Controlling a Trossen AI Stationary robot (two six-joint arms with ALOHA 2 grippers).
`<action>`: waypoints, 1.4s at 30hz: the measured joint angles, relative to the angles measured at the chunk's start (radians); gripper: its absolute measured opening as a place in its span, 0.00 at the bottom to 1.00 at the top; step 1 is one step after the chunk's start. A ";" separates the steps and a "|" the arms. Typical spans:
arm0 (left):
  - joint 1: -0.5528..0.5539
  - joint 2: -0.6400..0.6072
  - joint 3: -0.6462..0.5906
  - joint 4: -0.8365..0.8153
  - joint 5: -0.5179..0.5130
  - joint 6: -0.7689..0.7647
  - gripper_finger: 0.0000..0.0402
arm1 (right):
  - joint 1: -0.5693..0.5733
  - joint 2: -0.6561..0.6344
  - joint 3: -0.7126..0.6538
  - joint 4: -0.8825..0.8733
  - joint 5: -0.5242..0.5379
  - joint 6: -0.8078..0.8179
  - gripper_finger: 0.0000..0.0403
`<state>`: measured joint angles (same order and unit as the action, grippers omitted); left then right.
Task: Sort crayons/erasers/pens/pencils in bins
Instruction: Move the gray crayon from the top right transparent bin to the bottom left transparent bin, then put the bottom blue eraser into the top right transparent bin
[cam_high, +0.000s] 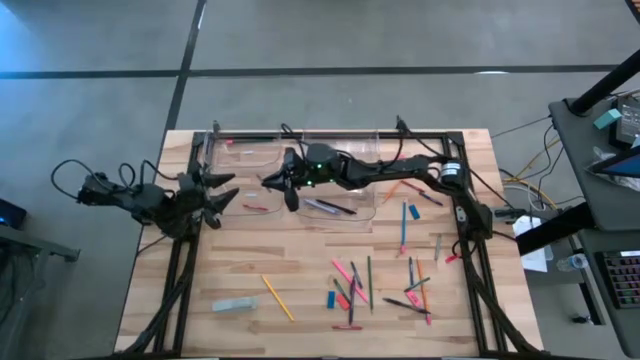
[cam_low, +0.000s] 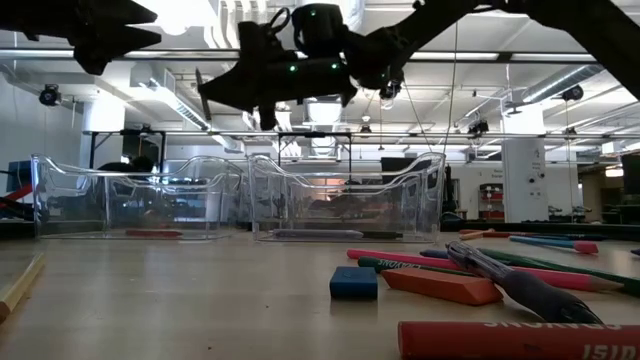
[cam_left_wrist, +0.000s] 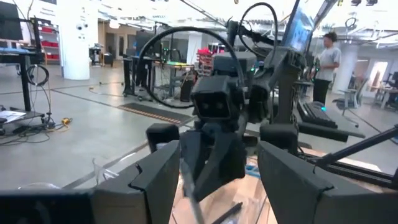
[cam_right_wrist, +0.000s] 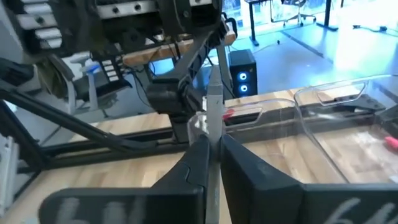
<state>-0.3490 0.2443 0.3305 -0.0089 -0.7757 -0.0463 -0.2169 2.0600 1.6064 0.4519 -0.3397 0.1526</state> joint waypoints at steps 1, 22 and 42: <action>0.000 0.002 0.000 0.000 0.000 0.000 0.49 | -0.001 0.007 0.008 0.000 0.000 -0.007 0.09; 0.000 0.032 0.001 0.001 0.004 0.000 0.49 | 0.133 -0.295 0.128 -0.982 0.008 -0.185 0.60; 0.000 0.184 0.001 0.146 0.005 0.027 0.49 | 0.603 -0.377 -0.503 -0.556 0.442 0.117 0.57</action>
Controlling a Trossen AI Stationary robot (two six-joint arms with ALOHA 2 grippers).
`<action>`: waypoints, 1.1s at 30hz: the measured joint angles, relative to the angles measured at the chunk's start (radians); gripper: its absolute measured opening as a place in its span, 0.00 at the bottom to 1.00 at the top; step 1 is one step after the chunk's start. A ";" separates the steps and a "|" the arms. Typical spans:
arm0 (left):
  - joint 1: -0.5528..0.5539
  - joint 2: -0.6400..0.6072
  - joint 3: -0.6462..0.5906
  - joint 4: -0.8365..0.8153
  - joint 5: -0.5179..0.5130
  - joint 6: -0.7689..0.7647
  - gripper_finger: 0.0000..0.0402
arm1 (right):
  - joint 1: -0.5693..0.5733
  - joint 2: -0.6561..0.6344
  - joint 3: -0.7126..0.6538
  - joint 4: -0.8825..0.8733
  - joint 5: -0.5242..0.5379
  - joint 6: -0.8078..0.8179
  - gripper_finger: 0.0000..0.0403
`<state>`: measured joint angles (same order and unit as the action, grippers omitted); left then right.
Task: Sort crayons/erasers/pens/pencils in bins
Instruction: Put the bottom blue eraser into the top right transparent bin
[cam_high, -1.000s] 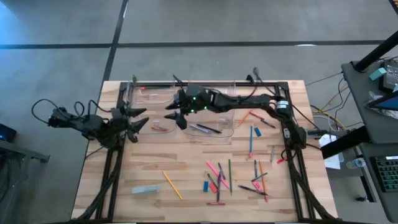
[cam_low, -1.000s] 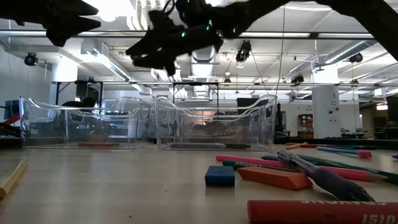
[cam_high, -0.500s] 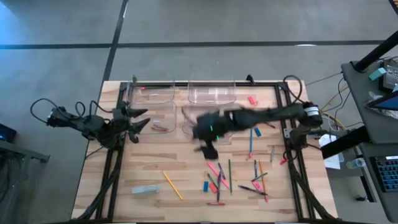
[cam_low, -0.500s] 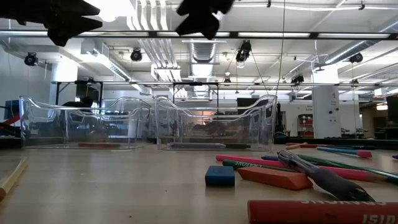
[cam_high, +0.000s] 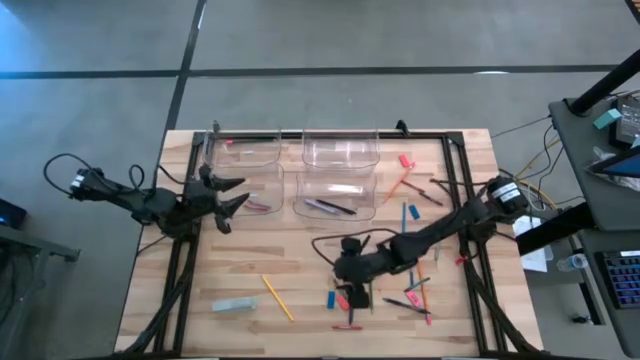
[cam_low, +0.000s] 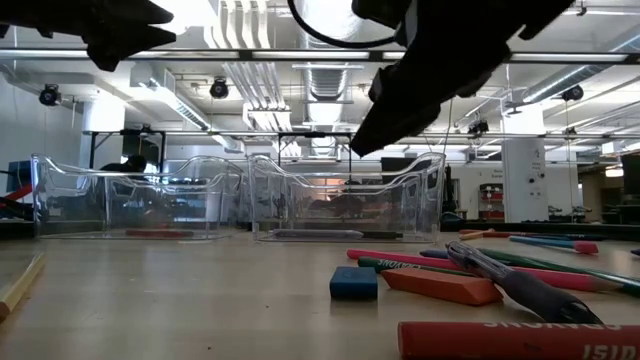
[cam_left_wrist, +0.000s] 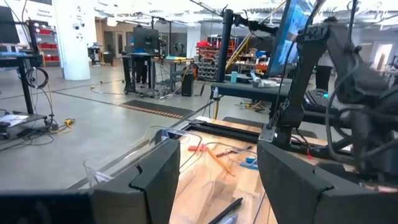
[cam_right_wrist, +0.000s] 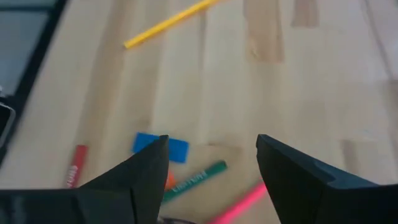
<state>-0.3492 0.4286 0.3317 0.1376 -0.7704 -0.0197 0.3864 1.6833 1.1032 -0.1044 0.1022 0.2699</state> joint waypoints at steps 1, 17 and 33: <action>0.000 0.007 0.000 0.006 0.000 0.001 0.49 | 0.009 0.000 -0.024 0.053 0.001 -0.001 0.57; 0.001 0.038 0.000 0.038 -0.001 0.008 0.49 | 0.075 0.134 -0.056 0.318 0.022 -0.001 0.56; 0.001 0.049 0.000 0.053 -0.002 0.008 0.49 | 0.136 0.297 0.130 0.102 0.096 -0.026 0.56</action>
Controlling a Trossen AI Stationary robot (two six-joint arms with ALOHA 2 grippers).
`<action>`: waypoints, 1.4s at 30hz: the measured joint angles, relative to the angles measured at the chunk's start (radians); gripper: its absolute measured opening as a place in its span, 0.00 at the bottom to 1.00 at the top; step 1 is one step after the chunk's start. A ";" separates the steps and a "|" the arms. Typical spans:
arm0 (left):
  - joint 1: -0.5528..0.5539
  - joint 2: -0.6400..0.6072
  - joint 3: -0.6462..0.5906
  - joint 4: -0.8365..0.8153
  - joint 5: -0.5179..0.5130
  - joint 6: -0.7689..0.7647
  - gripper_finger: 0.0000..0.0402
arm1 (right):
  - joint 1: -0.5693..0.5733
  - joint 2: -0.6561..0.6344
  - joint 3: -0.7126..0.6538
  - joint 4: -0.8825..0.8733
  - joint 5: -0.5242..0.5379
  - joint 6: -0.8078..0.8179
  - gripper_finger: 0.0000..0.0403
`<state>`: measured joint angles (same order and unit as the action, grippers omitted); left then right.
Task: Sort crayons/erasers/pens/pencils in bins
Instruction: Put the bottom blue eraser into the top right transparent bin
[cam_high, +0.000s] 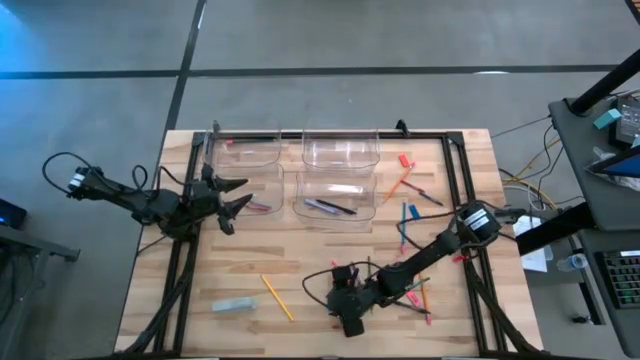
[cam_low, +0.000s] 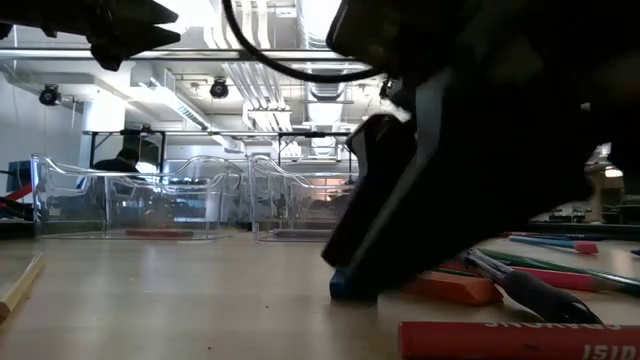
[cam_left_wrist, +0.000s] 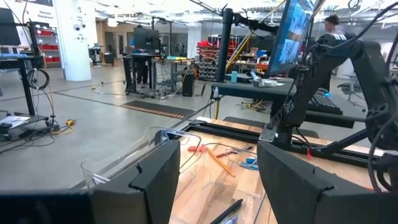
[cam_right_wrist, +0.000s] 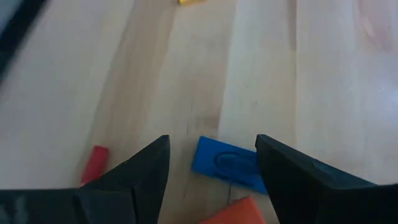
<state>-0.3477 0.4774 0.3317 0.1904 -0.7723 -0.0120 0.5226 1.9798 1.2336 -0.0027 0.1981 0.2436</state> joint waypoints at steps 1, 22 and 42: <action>0.000 0.000 0.000 0.004 0.000 0.000 0.49 | 0.001 0.010 0.010 -0.014 0.011 0.000 0.56; 0.000 0.000 0.000 0.009 0.000 -0.002 0.49 | 0.012 0.051 0.082 -0.193 0.144 -0.015 0.22; 0.001 0.001 0.000 0.011 0.000 0.003 0.49 | 0.008 -0.097 0.141 -0.231 0.158 -0.162 0.02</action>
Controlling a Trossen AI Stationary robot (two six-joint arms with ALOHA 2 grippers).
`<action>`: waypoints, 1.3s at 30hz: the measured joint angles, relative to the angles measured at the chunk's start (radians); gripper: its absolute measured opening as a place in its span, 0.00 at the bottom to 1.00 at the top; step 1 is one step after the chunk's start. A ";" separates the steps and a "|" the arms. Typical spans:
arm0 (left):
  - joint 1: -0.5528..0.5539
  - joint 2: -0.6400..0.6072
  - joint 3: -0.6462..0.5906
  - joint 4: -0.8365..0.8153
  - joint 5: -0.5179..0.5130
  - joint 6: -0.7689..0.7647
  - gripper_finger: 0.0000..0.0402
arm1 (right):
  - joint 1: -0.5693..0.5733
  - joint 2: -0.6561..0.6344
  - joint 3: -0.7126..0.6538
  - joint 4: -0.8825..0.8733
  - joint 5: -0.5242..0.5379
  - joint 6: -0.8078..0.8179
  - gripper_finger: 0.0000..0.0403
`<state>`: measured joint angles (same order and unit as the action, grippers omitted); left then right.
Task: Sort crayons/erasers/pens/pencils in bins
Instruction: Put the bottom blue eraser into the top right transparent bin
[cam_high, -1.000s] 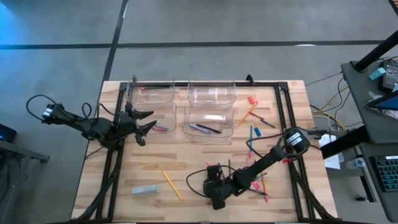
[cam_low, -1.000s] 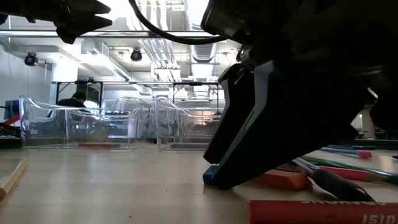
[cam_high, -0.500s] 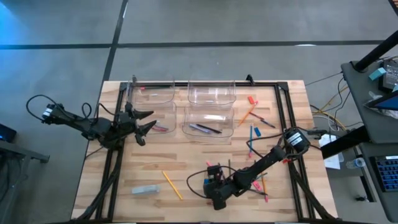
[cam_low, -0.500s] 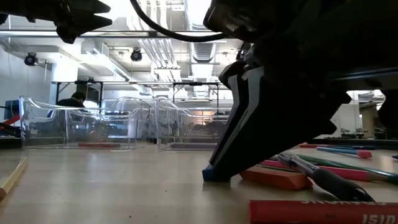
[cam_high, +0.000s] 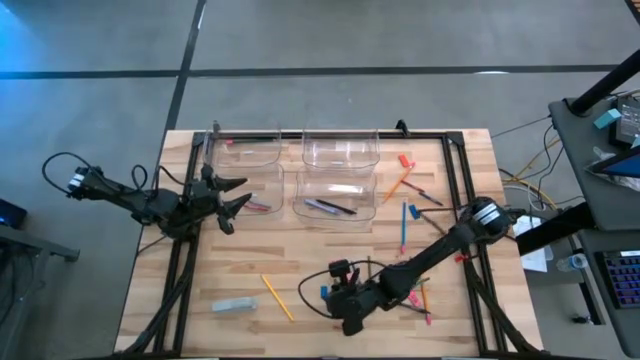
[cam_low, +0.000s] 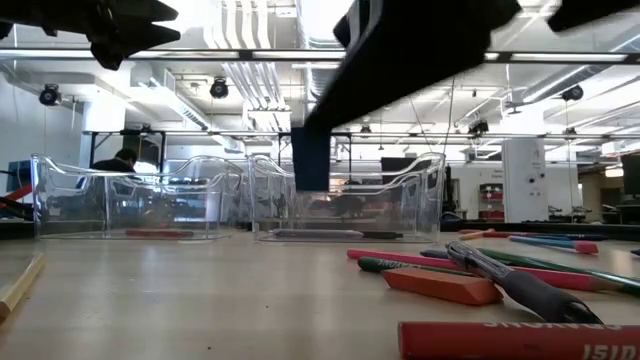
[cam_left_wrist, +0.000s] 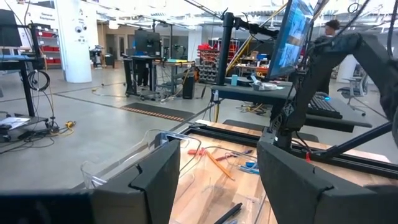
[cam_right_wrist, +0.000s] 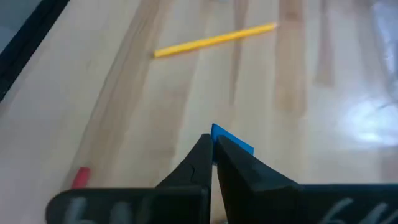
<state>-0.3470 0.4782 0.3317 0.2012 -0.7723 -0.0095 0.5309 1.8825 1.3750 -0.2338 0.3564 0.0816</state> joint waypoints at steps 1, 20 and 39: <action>0.000 0.000 0.000 0.000 0.000 0.004 0.49 | -0.001 -0.020 0.000 -0.006 0.018 -0.019 0.02; 0.000 0.060 0.000 0.063 0.000 0.033 0.49 | -0.608 -0.486 -0.307 0.226 -0.107 -0.243 0.02; 0.029 0.200 0.000 0.186 -0.020 0.045 0.49 | -0.967 -0.507 -0.481 0.360 -0.365 -0.090 0.05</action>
<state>-0.3180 0.6781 0.3313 0.3870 -0.7927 0.0353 -0.4362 1.3750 0.8937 0.1261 -0.0086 -0.0083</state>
